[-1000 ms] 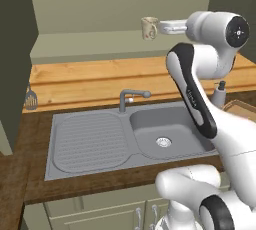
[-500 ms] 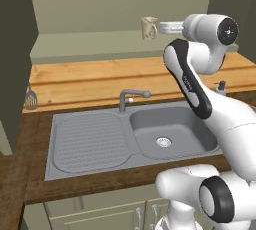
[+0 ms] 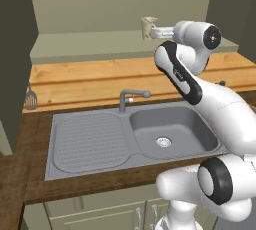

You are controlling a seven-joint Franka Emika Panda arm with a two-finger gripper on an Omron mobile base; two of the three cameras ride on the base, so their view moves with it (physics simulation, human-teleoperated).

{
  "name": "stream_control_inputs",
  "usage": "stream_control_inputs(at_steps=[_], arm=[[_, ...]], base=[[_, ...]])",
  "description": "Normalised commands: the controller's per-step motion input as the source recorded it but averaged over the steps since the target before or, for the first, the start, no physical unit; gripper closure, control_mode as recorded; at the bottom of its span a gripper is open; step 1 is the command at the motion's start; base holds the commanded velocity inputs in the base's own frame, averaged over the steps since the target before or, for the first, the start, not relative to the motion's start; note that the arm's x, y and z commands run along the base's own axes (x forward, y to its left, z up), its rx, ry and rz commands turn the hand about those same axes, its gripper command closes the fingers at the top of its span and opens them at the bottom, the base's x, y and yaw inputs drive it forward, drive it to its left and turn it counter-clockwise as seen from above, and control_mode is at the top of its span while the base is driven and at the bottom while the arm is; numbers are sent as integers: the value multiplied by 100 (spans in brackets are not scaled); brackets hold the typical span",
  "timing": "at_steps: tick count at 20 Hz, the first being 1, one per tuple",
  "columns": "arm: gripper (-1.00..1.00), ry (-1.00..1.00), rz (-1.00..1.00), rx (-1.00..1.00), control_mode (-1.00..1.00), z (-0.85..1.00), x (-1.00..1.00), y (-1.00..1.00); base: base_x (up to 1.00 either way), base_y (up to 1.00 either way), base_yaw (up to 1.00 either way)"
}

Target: Pick the kettle from the counter and place it on the tray. Then pick the mug from the cabinet and place it on the tray. Then close the cabinet doors.

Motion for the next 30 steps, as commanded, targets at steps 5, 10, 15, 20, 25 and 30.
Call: stream_control_inputs(at_steps=[5,10,15,20,25,30], arm=[[-100,0,10,2,-100,-9,58,0],[-100,0,12,2,-100,-3,48,0],[-100,0,11,1,-100,-2,35,0],[-100,0,1,0,-100,-8,11,12],[-100,0,-1,0,-100,0,8,24],[-100,1,-1,0,-100,0,11,10]], base=[[0,0,0],[0,0,0],[0,0,0],[0,0,0],[0,0,0],[0,0,0]])
